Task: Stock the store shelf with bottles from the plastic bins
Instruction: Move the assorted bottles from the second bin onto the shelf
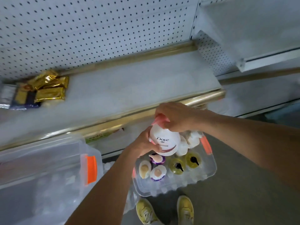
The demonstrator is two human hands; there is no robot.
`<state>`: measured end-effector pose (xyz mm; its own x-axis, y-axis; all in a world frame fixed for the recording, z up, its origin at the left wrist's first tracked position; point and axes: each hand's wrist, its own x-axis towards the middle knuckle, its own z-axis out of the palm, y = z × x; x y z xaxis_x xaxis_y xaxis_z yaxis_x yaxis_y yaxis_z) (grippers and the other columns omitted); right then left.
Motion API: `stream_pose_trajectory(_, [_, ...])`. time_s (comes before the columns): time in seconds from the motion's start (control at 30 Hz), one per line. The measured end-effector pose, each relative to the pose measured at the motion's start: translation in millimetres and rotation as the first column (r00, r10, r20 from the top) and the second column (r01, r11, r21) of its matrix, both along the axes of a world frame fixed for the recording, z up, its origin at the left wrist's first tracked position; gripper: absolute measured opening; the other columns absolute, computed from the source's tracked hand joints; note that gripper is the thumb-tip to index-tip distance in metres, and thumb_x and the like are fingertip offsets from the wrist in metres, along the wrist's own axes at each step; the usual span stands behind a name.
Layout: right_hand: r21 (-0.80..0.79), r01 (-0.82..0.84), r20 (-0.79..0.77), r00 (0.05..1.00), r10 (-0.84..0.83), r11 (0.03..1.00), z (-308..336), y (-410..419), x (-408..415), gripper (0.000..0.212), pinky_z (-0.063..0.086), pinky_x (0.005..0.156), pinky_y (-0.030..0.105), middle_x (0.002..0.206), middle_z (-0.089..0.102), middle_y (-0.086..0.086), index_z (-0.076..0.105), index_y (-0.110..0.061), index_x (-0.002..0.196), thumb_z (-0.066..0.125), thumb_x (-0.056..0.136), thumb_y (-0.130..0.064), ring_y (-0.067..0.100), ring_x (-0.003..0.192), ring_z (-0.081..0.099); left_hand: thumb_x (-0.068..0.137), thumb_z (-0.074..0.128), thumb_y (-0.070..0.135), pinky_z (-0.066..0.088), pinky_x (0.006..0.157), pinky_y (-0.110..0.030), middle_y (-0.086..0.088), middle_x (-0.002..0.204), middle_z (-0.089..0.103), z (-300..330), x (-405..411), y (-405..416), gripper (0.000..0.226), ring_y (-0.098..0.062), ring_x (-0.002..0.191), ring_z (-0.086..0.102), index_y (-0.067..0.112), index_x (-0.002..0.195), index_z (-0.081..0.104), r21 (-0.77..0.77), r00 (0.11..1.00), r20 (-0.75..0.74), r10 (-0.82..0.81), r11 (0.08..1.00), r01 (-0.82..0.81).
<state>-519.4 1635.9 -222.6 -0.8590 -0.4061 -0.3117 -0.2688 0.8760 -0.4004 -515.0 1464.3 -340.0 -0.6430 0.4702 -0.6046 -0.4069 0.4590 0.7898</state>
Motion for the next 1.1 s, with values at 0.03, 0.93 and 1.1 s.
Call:
stream_pose_trajectory(0.03, [-0.052, 0.037, 0.001, 0.999, -0.037, 0.998, 17.5, 2.9, -3.2, 0.023, 0.046, 0.086, 0.032, 0.108, 0.063, -0.001, 0.062, -0.014, 0.111, 0.057, 0.089, -0.017, 0.017, 0.101, 0.057, 0.051, 0.083, -0.013, 0.053, 0.093, -0.036, -0.008, 0.120, 0.065, 15.1, -1.7, -1.2, 0.091, -0.025, 0.114, 0.060, 0.016, 0.131, 0.049, 0.029, 1.000, 0.007, -0.014, 0.999, 0.014])
stream_pose_trajectory(0.93, [-0.700, 0.173, 0.098, 0.984, -0.147, 0.693, 283.7, -14.8, -20.2, 0.032, 0.052, 0.069, 0.020, 0.097, 0.073, 0.001, 0.070, -0.030, 0.107, 0.077, 0.078, -0.017, 0.014, 0.088, 0.069, 0.051, 0.094, 0.013, 0.059, 0.066, -0.047, 0.000, 0.105, 0.070, 315.5, -0.8, -60.1, 0.073, -0.022, 0.092, 0.071, 0.025, 0.112, 0.054, 0.337, 0.880, -0.332, 0.341, 0.914, -0.227])
stream_pose_trajectory(1.1, [-0.732, 0.097, 0.008, 0.991, -0.133, 0.675, 336.7, -30.1, -31.4, 0.034, 0.052, 0.067, 0.018, 0.100, 0.073, 0.005, 0.067, -0.021, 0.110, 0.077, 0.078, -0.013, 0.014, 0.089, 0.070, 0.054, 0.094, 0.016, 0.060, 0.068, -0.038, 0.001, 0.099, 0.072, 370.6, -14.9, -80.0, 0.070, -0.017, 0.089, 0.072, 0.027, 0.110, 0.054, 0.312, 0.822, -0.467, 0.327, 0.930, -0.193])
